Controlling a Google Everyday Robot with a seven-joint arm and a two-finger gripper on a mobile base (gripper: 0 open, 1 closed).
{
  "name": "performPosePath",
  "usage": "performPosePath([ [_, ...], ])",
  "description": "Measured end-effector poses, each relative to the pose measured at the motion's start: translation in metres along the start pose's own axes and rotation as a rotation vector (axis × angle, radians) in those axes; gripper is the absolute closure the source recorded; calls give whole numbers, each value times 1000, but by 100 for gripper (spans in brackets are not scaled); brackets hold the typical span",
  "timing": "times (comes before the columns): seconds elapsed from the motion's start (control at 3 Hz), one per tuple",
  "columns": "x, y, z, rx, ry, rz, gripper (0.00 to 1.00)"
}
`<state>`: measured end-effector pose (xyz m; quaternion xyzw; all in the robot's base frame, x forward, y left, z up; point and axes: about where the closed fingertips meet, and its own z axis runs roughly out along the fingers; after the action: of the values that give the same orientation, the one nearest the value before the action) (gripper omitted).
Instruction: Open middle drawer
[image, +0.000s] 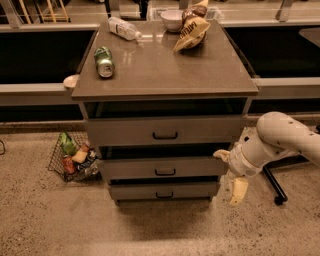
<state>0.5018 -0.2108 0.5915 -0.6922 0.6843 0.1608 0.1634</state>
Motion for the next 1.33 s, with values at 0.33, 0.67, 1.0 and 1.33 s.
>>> performPosePath([
  [0.33,11,-18,60,-4,17,-45,0],
  [0.67,6,-54,138,-21,-9,-112,0],
  [1.0,7,-60,144,-13,-2,-105,0],
  [1.33,9,-80,152,34,29,-102,0],
])
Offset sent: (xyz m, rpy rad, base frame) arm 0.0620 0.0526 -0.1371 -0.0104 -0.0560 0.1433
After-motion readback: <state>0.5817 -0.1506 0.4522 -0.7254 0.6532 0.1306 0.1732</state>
